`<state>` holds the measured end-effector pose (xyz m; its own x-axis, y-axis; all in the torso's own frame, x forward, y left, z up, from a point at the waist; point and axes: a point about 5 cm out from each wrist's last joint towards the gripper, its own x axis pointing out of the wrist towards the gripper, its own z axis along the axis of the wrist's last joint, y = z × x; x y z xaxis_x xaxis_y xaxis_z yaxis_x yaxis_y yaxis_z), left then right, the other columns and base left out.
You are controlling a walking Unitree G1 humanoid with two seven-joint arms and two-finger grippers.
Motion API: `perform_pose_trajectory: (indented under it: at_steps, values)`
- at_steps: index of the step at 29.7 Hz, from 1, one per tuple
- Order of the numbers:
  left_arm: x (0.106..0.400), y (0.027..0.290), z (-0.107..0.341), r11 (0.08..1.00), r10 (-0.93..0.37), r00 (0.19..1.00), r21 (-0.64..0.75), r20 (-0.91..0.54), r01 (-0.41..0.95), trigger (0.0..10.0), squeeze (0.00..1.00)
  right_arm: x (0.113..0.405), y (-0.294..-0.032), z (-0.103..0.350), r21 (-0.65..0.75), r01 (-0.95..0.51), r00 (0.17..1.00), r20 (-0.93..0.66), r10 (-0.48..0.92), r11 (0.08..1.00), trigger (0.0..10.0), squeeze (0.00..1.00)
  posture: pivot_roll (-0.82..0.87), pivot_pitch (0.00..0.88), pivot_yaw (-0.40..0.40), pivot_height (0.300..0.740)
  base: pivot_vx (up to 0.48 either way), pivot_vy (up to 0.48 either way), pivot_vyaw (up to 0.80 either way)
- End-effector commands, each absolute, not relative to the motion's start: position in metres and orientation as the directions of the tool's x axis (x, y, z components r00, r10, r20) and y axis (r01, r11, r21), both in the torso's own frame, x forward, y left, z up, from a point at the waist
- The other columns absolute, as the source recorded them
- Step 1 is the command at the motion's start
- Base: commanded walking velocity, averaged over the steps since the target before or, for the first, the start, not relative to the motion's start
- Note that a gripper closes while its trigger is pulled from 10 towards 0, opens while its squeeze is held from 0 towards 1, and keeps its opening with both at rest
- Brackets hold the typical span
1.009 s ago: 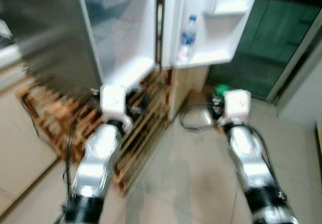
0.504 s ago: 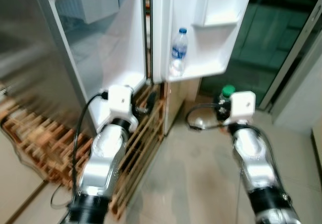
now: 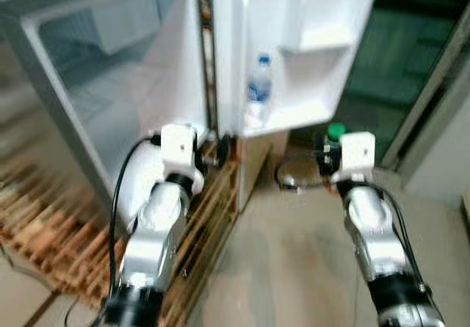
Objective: Restocking fridge
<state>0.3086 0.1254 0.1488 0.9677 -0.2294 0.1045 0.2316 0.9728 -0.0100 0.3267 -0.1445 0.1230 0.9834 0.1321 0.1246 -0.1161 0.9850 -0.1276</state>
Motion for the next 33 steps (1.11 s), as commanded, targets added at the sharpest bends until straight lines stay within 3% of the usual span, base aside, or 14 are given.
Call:
perform_pose_trajectory:
  at_steps: [1,7,23,33]
  values:
    - [0.3103,0.1162,0.1554,0.968,-0.249,0.96,-0.001,0.13,0.251,10.0,0.0,0.3283,-0.1567,0.1335,-0.15,-0.08,0.98,0.168,0.105,0.985,0.0,0.0,-0.12,0.0,0.017,0.74,0.0,0.0,0.0]
    - [0.3114,0.1169,0.1555,0.968,-0.249,0.96,0.005,0.131,0.25,10.0,0.0,0.3278,-0.159,0.1346,-0.148,-0.057,0.981,0.177,0.083,0.987,0.0,0.0,-0.13,0.0,0.027,0.74,0.122,-0.297,0.0]
    - [0.3146,0.1133,0.1545,0.965,-0.264,0.957,0.015,0.12,0.264,10.0,0.0,0.3273,-0.1637,0.1345,-0.161,-0.033,0.982,0.178,0.062,0.986,0.0,0.0,-0.14,0.0,0.036,0.74,0.256,-0.403,0.6]
    - [0.3121,0.1126,0.1542,0.963,-0.268,0.956,0.012,0.12,0.269,10.0,0.0,0.3239,-0.1625,0.1404,-0.162,-0.032,0.976,0.207,0.065,0.986,0.0,0.0,-0.14,0.0,0.036,0.74,0.258,-0.402,0.0]
